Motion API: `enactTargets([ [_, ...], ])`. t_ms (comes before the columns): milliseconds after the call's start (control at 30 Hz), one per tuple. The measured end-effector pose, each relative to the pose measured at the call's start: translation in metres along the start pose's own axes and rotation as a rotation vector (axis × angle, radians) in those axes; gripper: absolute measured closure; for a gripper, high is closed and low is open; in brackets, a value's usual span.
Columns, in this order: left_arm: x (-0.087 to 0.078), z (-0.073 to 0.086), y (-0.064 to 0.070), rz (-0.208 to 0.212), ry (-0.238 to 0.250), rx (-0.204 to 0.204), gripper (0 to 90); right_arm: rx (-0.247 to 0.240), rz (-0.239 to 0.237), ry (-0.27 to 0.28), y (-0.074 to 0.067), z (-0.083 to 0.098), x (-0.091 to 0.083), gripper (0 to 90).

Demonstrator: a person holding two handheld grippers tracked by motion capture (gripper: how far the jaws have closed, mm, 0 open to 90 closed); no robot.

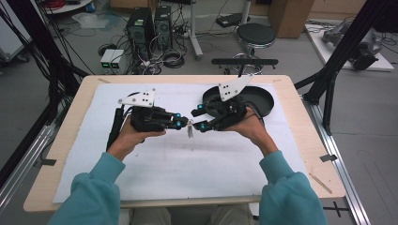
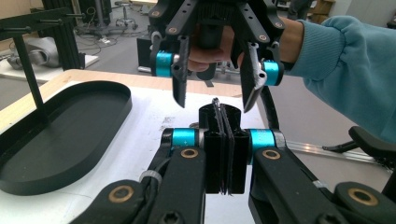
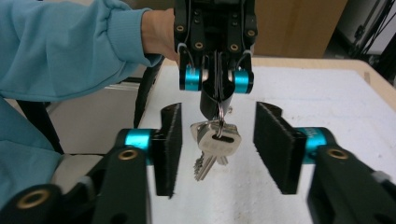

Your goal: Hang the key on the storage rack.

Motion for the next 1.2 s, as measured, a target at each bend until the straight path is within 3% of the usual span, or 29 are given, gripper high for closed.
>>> enactTargets([
  [667,0.0000,-0.0011,0.0023,0.012,0.005,0.011,88.3,-0.007,-0.045,-0.019,-0.0030,0.0008,0.0039,75.9],
  [967,0.0019,-0.0002,0.0037,0.024,0.006,0.015,88.3,-0.009,-0.022,-0.023,-0.0030,0.0029,0.0027,85.8],
  [1067,0.0021,0.0000,0.0036,0.021,0.007,0.021,88.3,0.002,-0.027,-0.019,-0.0031,0.0034,0.0025,86.5],
  [1133,0.0018,0.0004,0.0031,0.021,0.004,0.016,88.3,0.048,-0.016,-0.023,-0.0028,0.0038,0.0028,88.0],
  [1200,0.0018,0.0014,0.0027,0.025,0.006,0.020,88.2,0.055,-0.010,-0.026,-0.0026,0.0038,0.0029,88.7],
])
Point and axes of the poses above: each handheld gripper's, and its own axes: x roughly forward along the jaws, z roughly out of its underside, y roughly to its right, the point moved 4 cm from there along x, roughly forward along the jaws, and after that the axes turned 6 degrees about y, right-handed, at the moved point
